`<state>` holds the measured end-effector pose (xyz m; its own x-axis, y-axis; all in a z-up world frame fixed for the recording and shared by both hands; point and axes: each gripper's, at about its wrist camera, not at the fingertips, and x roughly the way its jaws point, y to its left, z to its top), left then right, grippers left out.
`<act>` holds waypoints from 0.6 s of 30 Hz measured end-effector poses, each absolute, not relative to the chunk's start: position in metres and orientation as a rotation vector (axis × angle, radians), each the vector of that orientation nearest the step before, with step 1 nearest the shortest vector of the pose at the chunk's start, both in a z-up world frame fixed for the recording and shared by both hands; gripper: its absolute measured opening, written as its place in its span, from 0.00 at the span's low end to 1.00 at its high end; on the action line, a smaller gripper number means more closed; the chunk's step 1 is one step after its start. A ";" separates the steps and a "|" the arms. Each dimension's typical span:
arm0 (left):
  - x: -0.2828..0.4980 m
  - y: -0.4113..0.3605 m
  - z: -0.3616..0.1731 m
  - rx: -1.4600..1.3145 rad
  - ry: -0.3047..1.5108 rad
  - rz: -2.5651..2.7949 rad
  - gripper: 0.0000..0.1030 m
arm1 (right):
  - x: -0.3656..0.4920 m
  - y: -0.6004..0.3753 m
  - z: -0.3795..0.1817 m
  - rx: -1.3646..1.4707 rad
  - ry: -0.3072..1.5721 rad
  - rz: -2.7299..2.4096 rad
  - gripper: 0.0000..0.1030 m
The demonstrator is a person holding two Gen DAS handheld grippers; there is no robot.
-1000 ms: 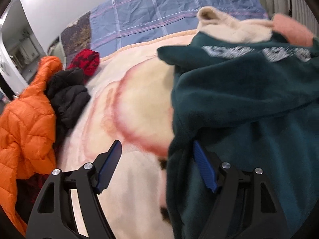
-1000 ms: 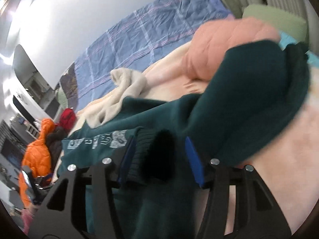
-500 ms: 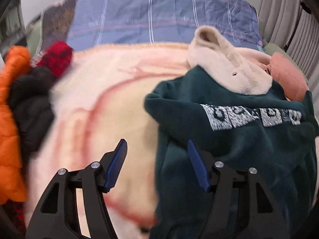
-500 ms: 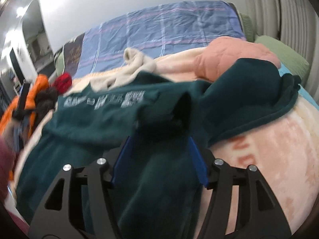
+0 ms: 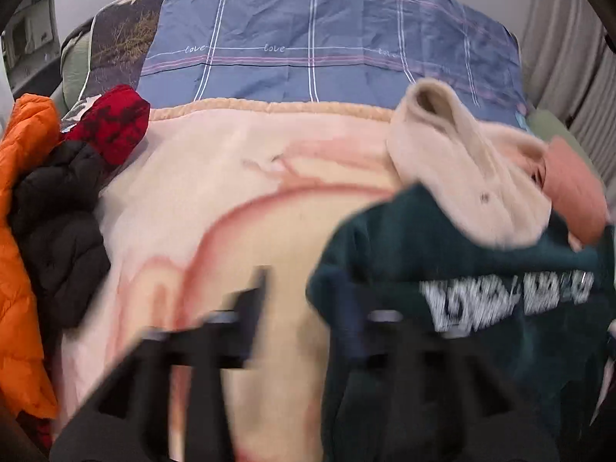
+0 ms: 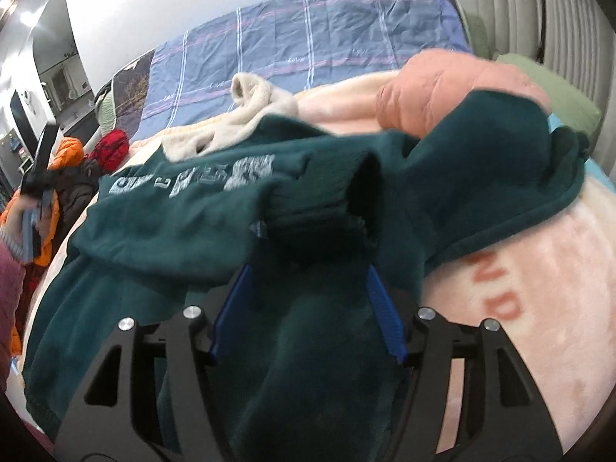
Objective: Fold large clothes
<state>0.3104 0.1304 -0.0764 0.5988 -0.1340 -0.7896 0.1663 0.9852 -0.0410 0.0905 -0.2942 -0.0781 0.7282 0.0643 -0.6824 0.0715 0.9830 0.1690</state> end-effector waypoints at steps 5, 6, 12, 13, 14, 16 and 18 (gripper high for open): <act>0.265 0.148 -0.091 -0.075 0.936 -0.248 0.48 | 0.106 -0.266 -0.016 0.114 0.631 0.050 0.61; 0.249 0.150 -0.096 -0.080 0.935 -0.277 0.49 | 0.118 -0.253 -0.005 0.091 0.633 0.090 0.61; 0.205 0.153 -0.109 -0.025 0.896 -0.302 0.52 | 0.213 -0.128 0.030 -0.045 0.699 0.395 0.48; 0.205 0.155 -0.109 -0.041 0.890 -0.309 0.52 | 0.235 -0.092 0.027 -0.071 0.741 0.458 0.48; 0.205 0.157 -0.111 -0.054 0.885 -0.316 0.52 | 0.248 -0.068 0.023 -0.084 0.771 0.496 0.48; 0.205 0.163 -0.116 -0.095 0.870 -0.337 0.52 | 0.275 -0.014 0.009 -0.128 0.847 0.558 0.48; 0.200 0.168 -0.124 -0.136 0.867 -0.360 0.52 | 0.299 0.041 -0.012 -0.216 0.922 0.566 0.48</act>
<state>0.2001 0.1683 -0.1241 0.5915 -0.3632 -0.7199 0.2536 0.9313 -0.2614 0.2990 0.0408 -0.0124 0.4719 0.3679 -0.8012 -0.5479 0.8344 0.0604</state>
